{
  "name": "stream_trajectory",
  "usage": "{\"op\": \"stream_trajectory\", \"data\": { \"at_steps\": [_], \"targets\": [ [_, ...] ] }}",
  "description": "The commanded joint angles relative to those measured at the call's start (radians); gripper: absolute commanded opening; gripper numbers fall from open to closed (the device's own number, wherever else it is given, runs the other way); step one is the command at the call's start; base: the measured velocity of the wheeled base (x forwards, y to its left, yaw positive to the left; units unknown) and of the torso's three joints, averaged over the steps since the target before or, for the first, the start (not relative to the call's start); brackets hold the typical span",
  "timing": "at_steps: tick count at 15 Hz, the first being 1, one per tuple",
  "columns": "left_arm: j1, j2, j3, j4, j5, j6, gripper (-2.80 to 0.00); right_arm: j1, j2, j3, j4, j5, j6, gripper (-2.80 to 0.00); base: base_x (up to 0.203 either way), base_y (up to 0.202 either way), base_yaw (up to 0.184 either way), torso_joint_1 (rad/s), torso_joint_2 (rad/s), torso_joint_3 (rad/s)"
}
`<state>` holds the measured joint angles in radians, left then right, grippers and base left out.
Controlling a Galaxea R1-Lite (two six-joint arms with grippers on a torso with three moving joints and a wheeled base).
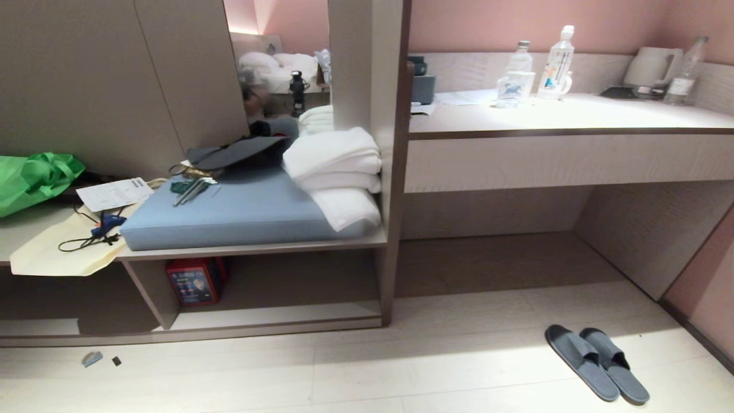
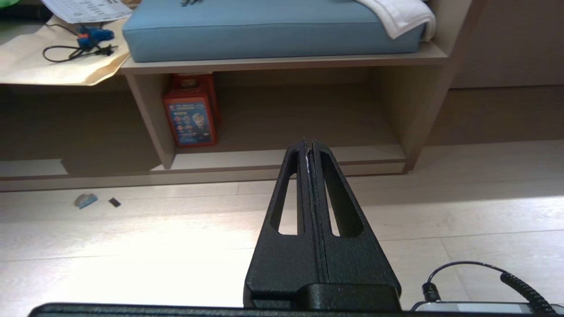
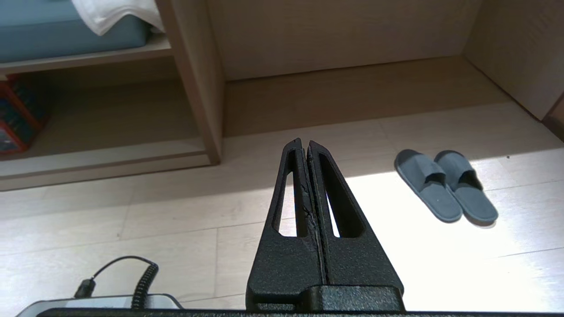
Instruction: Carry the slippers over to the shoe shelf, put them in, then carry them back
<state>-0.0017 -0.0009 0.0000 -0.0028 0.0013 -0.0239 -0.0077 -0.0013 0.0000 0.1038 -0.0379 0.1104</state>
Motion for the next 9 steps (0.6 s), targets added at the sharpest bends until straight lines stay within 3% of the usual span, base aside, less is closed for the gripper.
{"op": "stream_trajectory", "data": {
  "at_steps": [1,9],
  "targets": [
    [0.000,-0.001,0.000,0.000,0.000,-0.001,-2.80,0.000,0.001,0.001,0.000,0.000,0.000,-2.80,0.000,0.200,-0.001,0.005,0.00,0.002],
    [0.000,-0.001,0.000,0.000,0.000,-0.001,-2.80,0.000,0.001,0.000,0.000,0.000,0.000,-2.80,0.000,0.195,-0.002,0.000,0.00,0.003]
  ]
}}
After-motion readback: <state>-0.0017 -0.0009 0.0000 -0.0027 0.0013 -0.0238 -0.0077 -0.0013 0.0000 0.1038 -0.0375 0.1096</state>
